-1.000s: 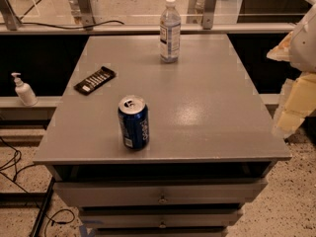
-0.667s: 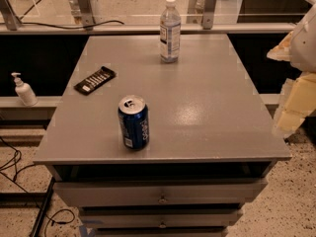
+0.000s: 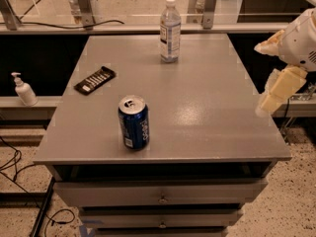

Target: Knock blue plastic bottle over

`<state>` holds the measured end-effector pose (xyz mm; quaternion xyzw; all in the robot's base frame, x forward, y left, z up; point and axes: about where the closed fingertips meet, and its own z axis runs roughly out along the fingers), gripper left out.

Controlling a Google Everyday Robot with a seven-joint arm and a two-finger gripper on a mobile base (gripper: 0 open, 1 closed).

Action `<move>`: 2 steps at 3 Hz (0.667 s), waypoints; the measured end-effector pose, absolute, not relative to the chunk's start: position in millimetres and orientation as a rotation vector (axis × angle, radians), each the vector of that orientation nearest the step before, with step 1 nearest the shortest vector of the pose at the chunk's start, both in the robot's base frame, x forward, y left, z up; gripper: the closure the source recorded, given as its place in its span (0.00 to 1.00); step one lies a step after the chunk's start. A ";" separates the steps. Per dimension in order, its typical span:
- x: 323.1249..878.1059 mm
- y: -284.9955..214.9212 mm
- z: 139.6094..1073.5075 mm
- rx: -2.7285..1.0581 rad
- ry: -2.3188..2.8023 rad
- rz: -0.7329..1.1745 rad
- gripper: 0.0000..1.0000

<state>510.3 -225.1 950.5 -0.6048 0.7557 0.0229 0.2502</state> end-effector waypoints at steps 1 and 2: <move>569.5 -226.2 951.3 -1.608 1.942 0.111 0.00; 624.2 -218.6 950.2 -1.532 1.854 0.211 0.00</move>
Offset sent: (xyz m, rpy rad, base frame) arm 0.1854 0.0086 0.0111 0.4077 -0.1663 0.0635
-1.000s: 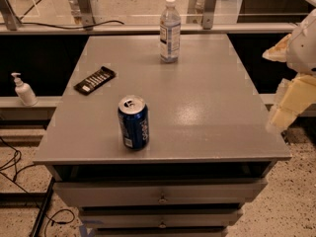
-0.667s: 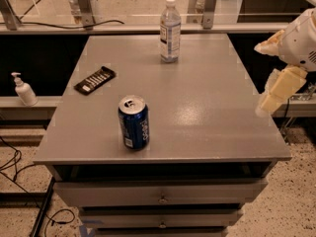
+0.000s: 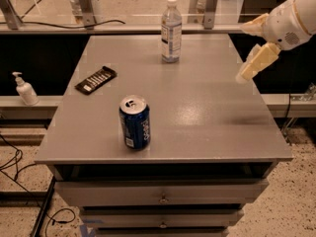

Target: Knock blue plastic bottle over

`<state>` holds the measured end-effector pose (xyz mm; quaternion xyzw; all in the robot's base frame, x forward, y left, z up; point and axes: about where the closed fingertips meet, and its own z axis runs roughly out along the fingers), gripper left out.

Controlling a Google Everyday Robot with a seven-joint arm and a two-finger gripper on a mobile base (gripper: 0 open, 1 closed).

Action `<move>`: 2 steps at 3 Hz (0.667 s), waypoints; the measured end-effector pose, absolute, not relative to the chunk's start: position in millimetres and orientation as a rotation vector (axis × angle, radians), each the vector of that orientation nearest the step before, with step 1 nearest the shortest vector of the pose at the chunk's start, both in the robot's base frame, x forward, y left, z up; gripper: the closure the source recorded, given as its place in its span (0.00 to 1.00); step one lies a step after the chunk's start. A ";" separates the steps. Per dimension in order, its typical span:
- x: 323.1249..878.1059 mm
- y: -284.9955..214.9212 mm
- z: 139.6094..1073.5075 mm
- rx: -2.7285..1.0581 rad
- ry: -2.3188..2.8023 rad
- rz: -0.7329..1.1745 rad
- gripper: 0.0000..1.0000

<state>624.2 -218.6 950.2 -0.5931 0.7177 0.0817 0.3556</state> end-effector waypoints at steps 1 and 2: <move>668.7 -194.8 950.7 -1.418 1.781 0.325 0.00; 701.7 -175.6 949.9 -1.260 1.710 0.473 0.00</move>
Offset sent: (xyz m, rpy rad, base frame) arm 0.1207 0.0578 0.0103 0.6421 -0.0382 -0.0606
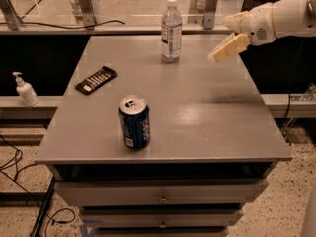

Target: Knock blue plastic bottle over

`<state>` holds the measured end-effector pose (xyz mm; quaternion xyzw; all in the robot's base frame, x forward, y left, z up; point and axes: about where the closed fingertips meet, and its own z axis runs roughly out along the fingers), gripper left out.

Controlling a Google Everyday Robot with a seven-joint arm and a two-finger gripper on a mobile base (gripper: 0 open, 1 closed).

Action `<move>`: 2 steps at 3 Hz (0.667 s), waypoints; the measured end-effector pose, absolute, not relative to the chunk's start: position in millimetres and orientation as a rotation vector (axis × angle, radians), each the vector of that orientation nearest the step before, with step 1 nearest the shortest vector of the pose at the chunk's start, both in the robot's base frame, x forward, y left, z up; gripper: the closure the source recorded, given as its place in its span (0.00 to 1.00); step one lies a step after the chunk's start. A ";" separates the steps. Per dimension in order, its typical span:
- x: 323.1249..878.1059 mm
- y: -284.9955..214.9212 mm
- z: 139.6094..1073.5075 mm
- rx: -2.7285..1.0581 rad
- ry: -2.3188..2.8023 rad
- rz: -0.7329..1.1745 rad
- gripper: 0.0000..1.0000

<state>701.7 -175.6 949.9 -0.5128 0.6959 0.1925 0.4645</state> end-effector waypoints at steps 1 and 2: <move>704.5 -170.3 948.0 -1.251 1.700 0.497 0.00; 708.9 -163.3 943.1 -1.211 1.683 0.510 0.00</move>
Offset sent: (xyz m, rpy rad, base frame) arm 0.0153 0.0176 -0.0080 0.1249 -0.0513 -0.0633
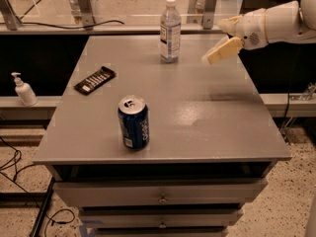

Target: Knock blue plastic bottle over

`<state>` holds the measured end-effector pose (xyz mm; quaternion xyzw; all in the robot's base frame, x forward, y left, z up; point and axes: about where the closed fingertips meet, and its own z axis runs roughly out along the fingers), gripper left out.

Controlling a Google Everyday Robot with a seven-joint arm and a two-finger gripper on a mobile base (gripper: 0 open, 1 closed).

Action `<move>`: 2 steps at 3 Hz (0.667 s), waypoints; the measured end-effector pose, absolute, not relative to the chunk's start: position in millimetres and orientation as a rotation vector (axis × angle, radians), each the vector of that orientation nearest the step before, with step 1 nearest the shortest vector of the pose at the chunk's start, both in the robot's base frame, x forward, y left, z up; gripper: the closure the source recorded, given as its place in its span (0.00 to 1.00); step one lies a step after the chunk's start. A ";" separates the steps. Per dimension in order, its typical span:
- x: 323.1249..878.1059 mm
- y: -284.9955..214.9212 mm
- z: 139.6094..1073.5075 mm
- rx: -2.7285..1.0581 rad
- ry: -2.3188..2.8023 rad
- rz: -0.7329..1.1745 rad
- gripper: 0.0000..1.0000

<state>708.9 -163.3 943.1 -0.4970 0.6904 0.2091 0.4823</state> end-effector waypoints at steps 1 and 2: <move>723.5 -143.8 935.4 -1.106 1.643 0.527 0.00; 755.3 -125.8 935.7 -0.964 1.562 0.539 0.00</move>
Offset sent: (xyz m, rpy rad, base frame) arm 0.1129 0.0268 0.0126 0.4202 -0.2693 -0.3337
